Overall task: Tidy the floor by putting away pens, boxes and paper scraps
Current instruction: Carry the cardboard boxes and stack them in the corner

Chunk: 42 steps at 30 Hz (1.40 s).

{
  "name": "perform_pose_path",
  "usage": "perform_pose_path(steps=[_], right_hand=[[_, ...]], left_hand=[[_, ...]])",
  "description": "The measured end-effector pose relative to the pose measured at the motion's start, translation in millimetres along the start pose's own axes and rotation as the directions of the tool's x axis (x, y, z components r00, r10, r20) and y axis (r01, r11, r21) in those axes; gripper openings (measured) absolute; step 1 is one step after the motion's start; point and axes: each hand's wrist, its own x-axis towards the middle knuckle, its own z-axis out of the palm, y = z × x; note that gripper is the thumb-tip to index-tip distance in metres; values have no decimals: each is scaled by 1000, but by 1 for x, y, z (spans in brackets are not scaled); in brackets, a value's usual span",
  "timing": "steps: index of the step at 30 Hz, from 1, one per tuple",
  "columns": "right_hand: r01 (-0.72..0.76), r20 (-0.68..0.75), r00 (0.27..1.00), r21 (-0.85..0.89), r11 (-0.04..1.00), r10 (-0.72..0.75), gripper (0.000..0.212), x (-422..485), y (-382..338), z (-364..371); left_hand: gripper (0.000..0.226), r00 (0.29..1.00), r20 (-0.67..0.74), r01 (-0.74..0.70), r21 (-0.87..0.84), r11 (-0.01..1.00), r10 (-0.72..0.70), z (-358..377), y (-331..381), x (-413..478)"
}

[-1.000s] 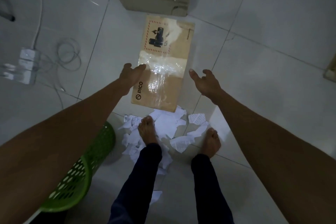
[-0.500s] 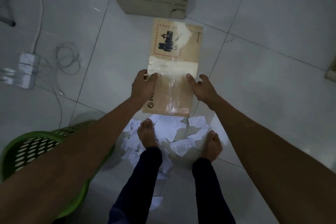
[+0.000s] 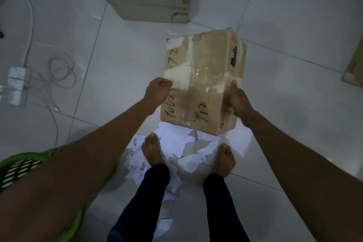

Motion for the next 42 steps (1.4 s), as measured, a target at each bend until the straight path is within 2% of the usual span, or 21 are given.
perform_pose_path(steps=[2, 5, 6, 9, 11, 15, 23, 27, 29, 33, 37, 39, 40, 41, 42], right_hand=[[-17, -16, 1000, 11, 1000, 17, 128, 14, 10, -4], [-40, -29, 999, 73, 996, 43, 84, -6, 2, -7], [-44, -32, 998, 106, 993, 48, 77, -2, 9, -9], [-115, -120, 984, 156, 981, 134, 83, 7, 21, -14], [-170, -181, 965, 118, 978, 190, 89, 12, 25, -18], [-158, -158, 973, 77, 984, 169, 89, 19, 31, -25], [-110, -165, 978, 136, 985, 132, 79, 28, 34, -33], [-109, -112, 986, 151, 983, 126, 76, 35, 33, -31], [-101, -93, 989, 151, 983, 116, 70, 37, 34, -30], [-78, -59, 994, 182, 980, 90, 69, 39, 35, -31], [-89, -59, 993, 202, 975, 103, 74, 36, 38, -33], [-99, -65, 991, 201, 975, 115, 76, 30, 39, -36], [-104, -64, 991, 198, 975, 118, 77, 25, 39, -38], [-105, -62, 991, 199, 974, 119, 78, 19, 39, -39], [-103, -63, 991, 200, 974, 117, 80, 13, 38, -41]], left_hand=[[20, 999, -34, 31, 36, 999, -30, -5, -10, 14], [41, 994, -13, 113, 30, 993, -112, -3, -21, 28], [47, 991, 11, 134, 24, 991, -134, 1, -23, 30], [58, 987, 60, 149, 17, 989, -149, 17, -28, 35], [61, 985, 77, 152, 29, 988, -153, 26, -28, 38], [60, 982, 138, 128, 39, 991, -132, 45, -19, 42], [63, 988, 140, 40, 163, 986, -63, 68, -2, 54], [65, 982, 178, 19, 199, 980, -55, 74, -2, 56], [62, 972, 226, 11, 228, 974, -64, 77, -4, 57], [36, 962, 271, -34, 211, 977, -25, 89, -16, 54], [38, 957, 291, -55, 206, 977, -8, 87, 2, 54], [34, 970, 241, -33, 192, 981, -15, 93, -7, 40], [32, 996, 86, -18, 292, 956, -8, 99, -27, 23], [47, 993, -114, 31, 344, 938, 9, 107, -57, -2], [70, 964, -238, 182, 257, 949, -121, 108, -78, -21]])
